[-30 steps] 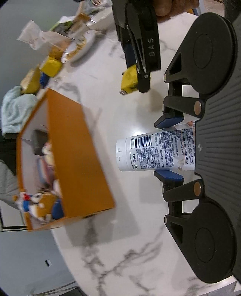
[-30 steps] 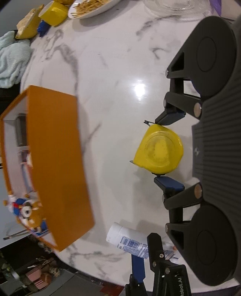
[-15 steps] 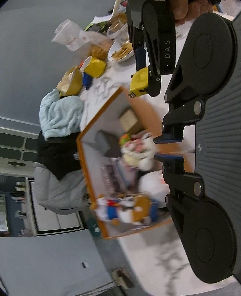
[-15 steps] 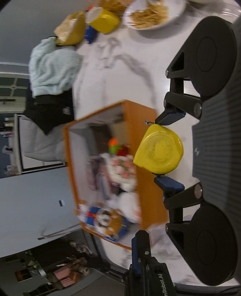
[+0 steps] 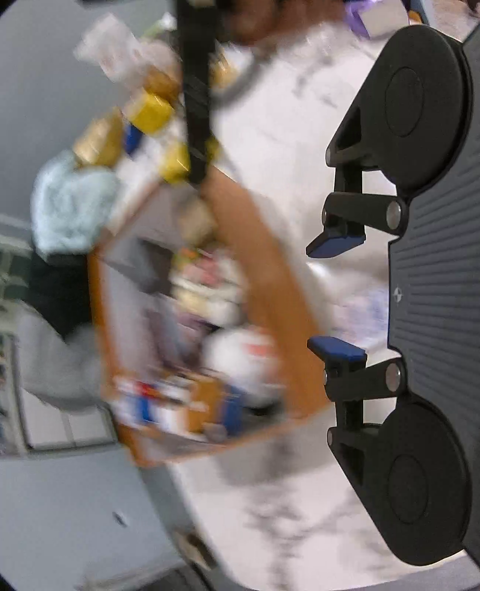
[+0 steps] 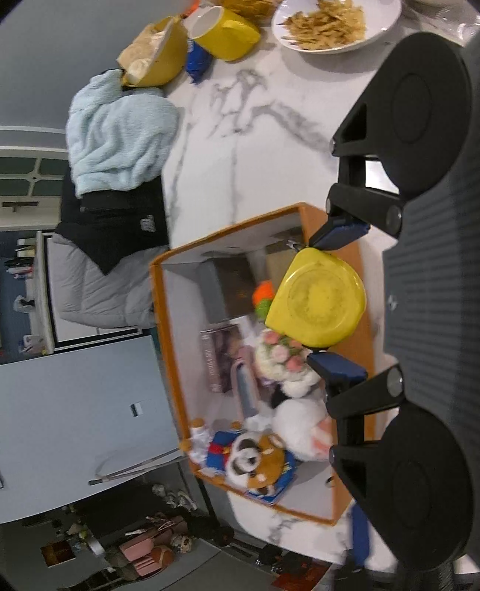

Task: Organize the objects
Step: 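Carry the tube and tape measure over the orange box and lower them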

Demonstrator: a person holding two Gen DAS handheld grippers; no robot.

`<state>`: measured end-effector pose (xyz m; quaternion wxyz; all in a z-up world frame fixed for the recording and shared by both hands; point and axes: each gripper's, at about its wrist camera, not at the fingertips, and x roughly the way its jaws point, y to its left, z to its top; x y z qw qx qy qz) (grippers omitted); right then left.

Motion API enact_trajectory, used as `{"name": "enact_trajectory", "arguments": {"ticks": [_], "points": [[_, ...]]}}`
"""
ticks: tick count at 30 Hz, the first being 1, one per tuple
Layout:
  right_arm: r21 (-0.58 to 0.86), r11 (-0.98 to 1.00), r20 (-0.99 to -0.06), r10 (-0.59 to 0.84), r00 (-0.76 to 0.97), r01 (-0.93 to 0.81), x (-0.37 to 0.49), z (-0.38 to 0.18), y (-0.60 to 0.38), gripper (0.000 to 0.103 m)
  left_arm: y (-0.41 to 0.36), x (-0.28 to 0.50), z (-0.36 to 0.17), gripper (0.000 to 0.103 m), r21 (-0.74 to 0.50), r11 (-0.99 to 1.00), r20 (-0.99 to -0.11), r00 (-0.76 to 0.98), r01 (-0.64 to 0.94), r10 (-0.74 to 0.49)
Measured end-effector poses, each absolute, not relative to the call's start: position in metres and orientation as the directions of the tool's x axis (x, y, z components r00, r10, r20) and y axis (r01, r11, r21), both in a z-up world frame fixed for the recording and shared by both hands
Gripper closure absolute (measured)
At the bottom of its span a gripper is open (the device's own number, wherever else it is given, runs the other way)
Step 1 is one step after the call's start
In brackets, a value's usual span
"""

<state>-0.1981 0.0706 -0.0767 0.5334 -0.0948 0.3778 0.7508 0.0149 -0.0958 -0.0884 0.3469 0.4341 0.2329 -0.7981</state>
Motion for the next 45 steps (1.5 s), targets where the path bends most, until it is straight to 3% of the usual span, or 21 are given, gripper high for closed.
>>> {"name": "enact_trajectory", "arguments": {"ticks": [9,12,15,20,45], "points": [[0.468,-0.143,-0.543,0.732,-0.412,-0.872,-0.198,-0.077,0.061,0.041,-0.065,-0.007,-0.175,0.043,0.163,-0.629,-0.916,-0.121,0.760,-0.383],[0.466,-0.152,-0.536,0.735,-0.415,-0.872,-0.199,-0.074,0.058,0.041,-0.065,0.003,-0.178,0.043,0.097,-0.619,-0.930,-0.151,0.779,-0.336],[0.469,-0.157,-0.537,0.730,-0.422,-0.869,-0.201,-0.076,0.056,0.041,-0.064,0.011,-0.177,0.052,0.066,-0.627,-0.932,-0.176,0.776,-0.316],[0.472,-0.171,-0.537,0.722,-0.436,-0.865,-0.209,-0.076,0.050,0.041,-0.065,0.024,-0.169,0.053,-0.014,-0.623,-0.940,-0.223,0.782,-0.259],[0.457,-0.185,-0.514,0.743,-0.428,-0.870,-0.203,-0.059,0.053,0.041,-0.102,-0.012,-0.043,0.053,-0.040,-0.677,-0.811,-0.420,0.735,-0.408]]}}
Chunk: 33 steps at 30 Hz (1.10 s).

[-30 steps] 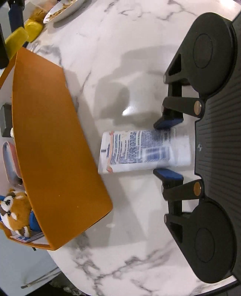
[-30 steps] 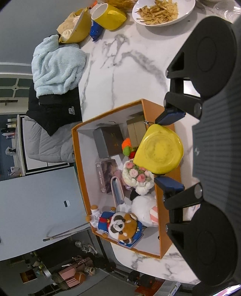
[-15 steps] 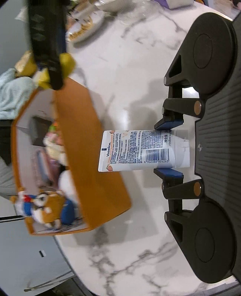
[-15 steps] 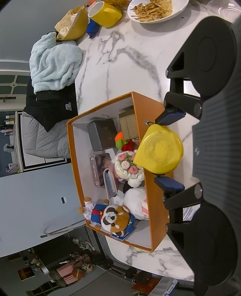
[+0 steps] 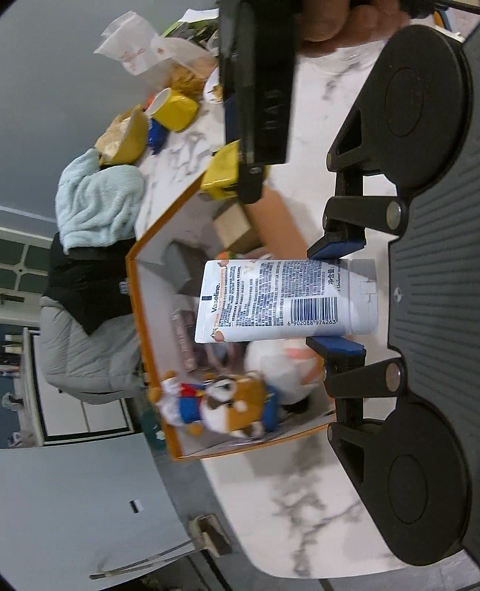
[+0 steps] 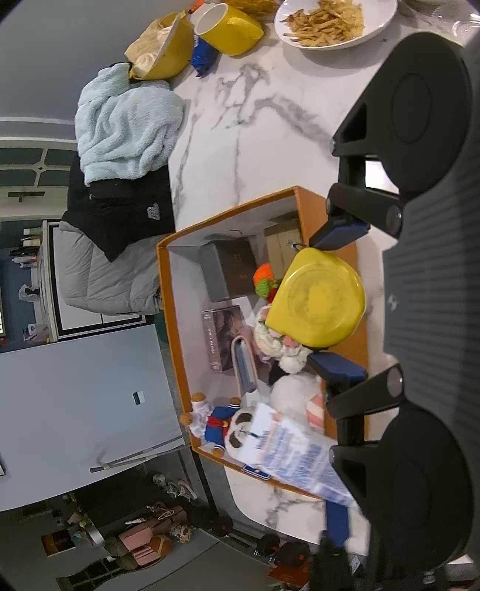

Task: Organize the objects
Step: 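Carry the tube and tape measure over the orange box and lower them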

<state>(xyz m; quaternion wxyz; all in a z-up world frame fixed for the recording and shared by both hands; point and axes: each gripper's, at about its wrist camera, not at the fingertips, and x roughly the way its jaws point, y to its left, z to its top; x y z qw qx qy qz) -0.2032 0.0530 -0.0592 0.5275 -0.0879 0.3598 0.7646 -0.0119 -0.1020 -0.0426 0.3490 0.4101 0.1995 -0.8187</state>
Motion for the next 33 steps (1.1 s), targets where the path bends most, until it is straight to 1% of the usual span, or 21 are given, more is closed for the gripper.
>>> {"name": "enact_trajectory", "arguments": {"ticks": [7,16,22,25,27,29,31,33], "points": [[0.442,-0.191,-0.490,0.767,-0.414,-0.876,-0.209,-0.050,0.078,0.041,-0.134,-0.028,-0.045,0.053,-0.034,-0.679,-0.802,-0.425,0.733,-0.420],[0.406,-0.182,-0.513,0.765,-0.389,-0.895,-0.222,-0.052,0.127,0.041,-0.169,-0.048,-0.064,0.053,-0.051,-0.681,-0.823,-0.417,0.731,-0.386],[0.379,-0.197,-0.559,0.730,-0.393,-0.904,-0.240,-0.061,0.153,0.041,-0.182,-0.059,-0.081,0.053,-0.094,-0.695,-0.867,-0.401,0.713,-0.294],[0.369,-0.205,-0.586,0.706,-0.398,-0.907,-0.248,-0.068,0.163,0.041,-0.185,-0.064,-0.095,0.053,-0.101,-0.706,-0.897,-0.371,0.701,-0.241],[0.363,-0.216,-0.601,0.689,-0.405,-0.906,-0.253,-0.072,0.168,0.041,-0.188,-0.066,-0.106,0.053,-0.125,-0.712,-0.917,-0.354,0.691,-0.183],[0.352,-0.224,-0.617,0.675,-0.405,-0.909,-0.258,-0.076,0.174,0.041,-0.193,-0.068,-0.115,0.053,-0.127,-0.709,-0.930,-0.331,0.694,-0.158],[0.344,-0.229,-0.623,0.670,-0.404,-0.911,-0.263,-0.078,0.176,0.041,-0.202,-0.067,-0.121,0.053,-0.166,-0.689,-0.937,-0.330,0.705,-0.112],[0.341,-0.234,-0.624,0.668,-0.406,-0.910,-0.265,-0.078,0.180,0.041,-0.207,-0.068,-0.128,0.053,-0.181,-0.685,-0.944,-0.319,0.706,-0.080]]}}
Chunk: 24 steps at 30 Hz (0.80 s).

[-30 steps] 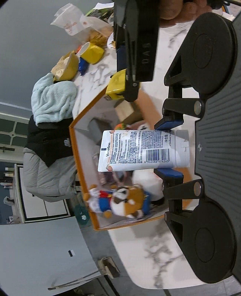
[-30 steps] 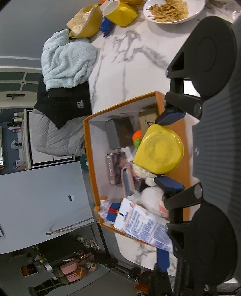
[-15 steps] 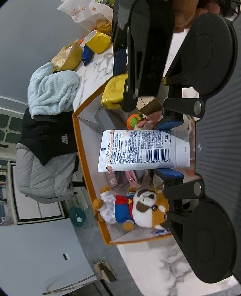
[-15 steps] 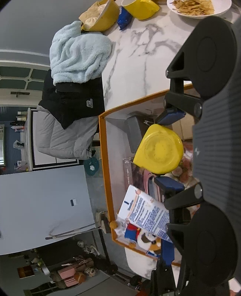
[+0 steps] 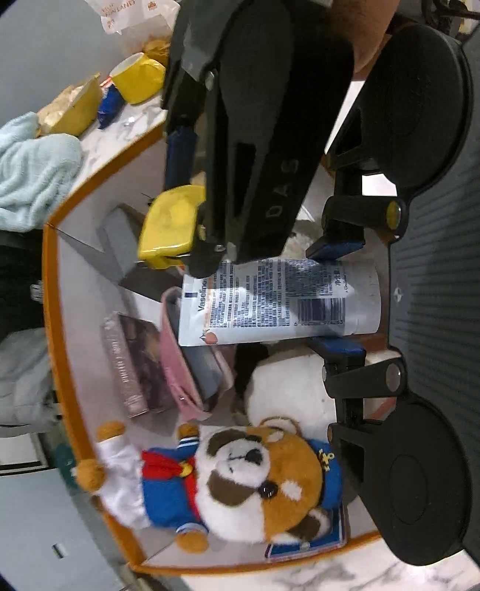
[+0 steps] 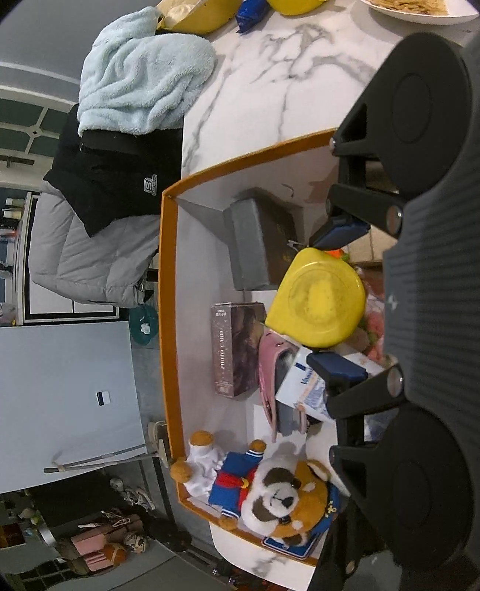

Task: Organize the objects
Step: 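Carry the tube and tape measure over the orange box and lower them, then open both tools to drop the tube and tape measure into the box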

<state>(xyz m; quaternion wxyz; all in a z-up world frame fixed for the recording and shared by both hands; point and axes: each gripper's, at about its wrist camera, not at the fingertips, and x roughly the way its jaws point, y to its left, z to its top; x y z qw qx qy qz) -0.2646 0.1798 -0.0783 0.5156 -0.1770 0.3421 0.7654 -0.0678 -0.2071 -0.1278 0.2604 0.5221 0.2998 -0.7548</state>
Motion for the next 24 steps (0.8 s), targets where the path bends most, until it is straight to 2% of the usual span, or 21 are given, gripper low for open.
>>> {"name": "enact_trajectory", "arguments": {"ticks": [7,13,19,21,24], "points": [[0.331,-0.247,-0.623,0.668,-0.407,-0.911,-0.272,-0.072,0.196,0.041,-0.219,-0.063,-0.139,0.051,-0.249,-0.646,-0.942,-0.335,0.722,-0.011],[0.309,-0.223,-0.660,0.650,-0.377,-0.924,-0.275,-0.075,0.212,0.040,-0.221,-0.053,-0.142,0.047,-0.299,-0.610,-0.930,-0.367,0.734,0.014],[0.318,-0.229,-0.700,0.597,-0.391,-0.920,-0.268,-0.080,0.222,0.033,-0.223,-0.046,-0.146,0.043,-0.328,-0.576,-0.922,-0.387,0.749,0.022],[0.342,-0.189,-0.725,0.571,-0.386,-0.921,-0.260,-0.087,0.225,0.027,-0.222,-0.044,-0.145,0.040,-0.320,-0.570,-0.923,-0.385,0.757,0.006],[0.267,-0.174,-0.735,0.600,-0.316,-0.948,-0.257,-0.093,0.217,0.025,-0.221,-0.040,-0.144,0.038,-0.306,-0.558,-0.926,-0.377,0.772,-0.015]]}}
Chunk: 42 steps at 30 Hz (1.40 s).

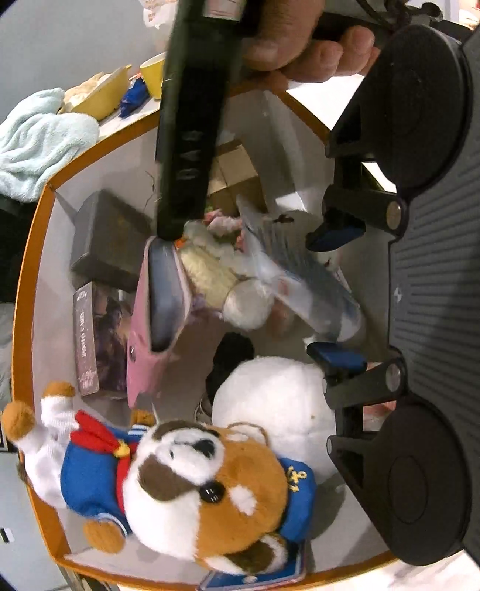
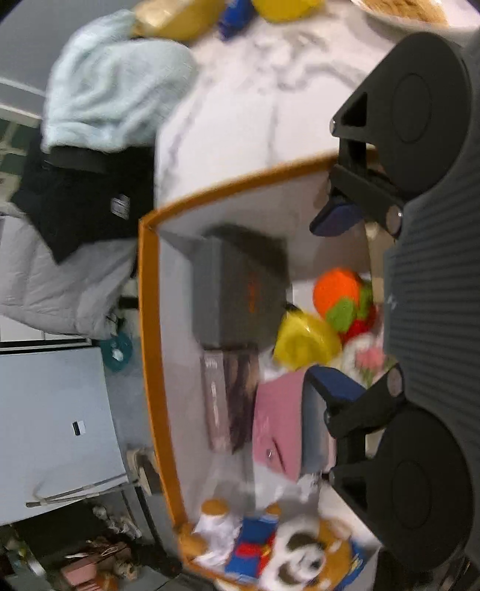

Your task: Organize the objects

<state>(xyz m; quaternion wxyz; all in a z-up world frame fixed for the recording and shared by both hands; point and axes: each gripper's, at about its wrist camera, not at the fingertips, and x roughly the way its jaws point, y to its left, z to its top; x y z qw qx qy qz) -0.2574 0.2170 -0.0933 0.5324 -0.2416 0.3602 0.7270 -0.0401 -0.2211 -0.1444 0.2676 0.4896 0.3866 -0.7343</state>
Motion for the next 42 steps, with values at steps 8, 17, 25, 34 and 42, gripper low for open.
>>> {"name": "enact_trajectory", "arguments": {"ticks": [8,17,25,34,42], "points": [[0.204,-0.185,-0.719,0.638,-0.276,-0.961,-0.258,-0.096,0.202,0.026,-0.219,-0.040,-0.136,0.040,-0.256,-0.552,-0.933,-0.352,0.794,-0.072],[0.293,-0.181,-0.708,0.619,-0.340,-0.939,-0.248,-0.089,0.197,0.027,-0.212,-0.030,-0.114,0.038,-0.263,-0.560,-0.912,-0.392,0.785,-0.122],[0.297,-0.210,-0.688,0.629,-0.361,-0.932,-0.249,-0.059,0.178,0.021,-0.200,-0.011,-0.070,0.019,-0.256,-0.517,-0.860,-0.437,0.817,-0.265],[0.299,-0.199,-0.654,0.670,-0.352,-0.933,-0.237,-0.023,0.137,0.005,-0.178,0.003,-0.033,0.000,-0.208,-0.467,-0.821,-0.413,0.859,-0.394],[0.321,-0.173,-0.630,0.695,-0.346,-0.931,-0.225,-0.003,0.106,0.004,-0.165,0.005,-0.016,0.000,-0.154,-0.433,-0.809,-0.365,0.888,-0.461]]}}
